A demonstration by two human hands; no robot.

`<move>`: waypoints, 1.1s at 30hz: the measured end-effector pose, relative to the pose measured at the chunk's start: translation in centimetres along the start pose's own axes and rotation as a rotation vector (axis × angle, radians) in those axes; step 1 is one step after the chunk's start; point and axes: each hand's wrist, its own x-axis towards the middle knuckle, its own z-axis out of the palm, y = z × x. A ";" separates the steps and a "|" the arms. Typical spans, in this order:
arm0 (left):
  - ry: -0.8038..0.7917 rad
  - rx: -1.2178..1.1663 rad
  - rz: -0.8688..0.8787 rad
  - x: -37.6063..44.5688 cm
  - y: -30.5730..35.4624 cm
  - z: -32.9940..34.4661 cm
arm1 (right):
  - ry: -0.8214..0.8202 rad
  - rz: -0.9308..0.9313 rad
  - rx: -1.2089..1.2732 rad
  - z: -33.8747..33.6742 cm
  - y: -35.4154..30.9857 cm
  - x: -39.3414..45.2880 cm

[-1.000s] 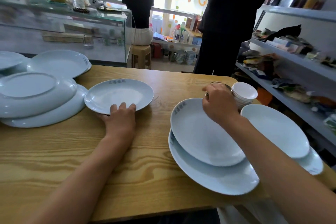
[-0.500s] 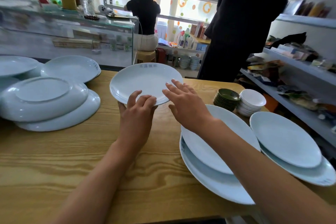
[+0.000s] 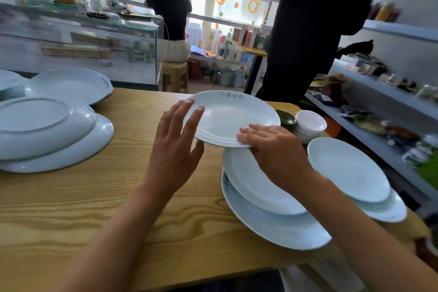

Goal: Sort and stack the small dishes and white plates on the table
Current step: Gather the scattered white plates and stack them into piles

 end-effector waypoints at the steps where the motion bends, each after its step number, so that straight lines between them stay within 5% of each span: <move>1: -0.004 -0.001 -0.005 0.0 0.1 -0.1 | 0.005 0.019 0.004 -0.7 0.2 -1.1; 17: -0.200 -0.023 -0.053 -1.2 1.4 1.8 | -0.195 0.194 0.122 -6.7 1.1 -14.3; 33: -0.334 0.020 -0.094 -1.9 0.9 2.5 | -0.553 0.268 0.180 -7.5 -0.1 -14.6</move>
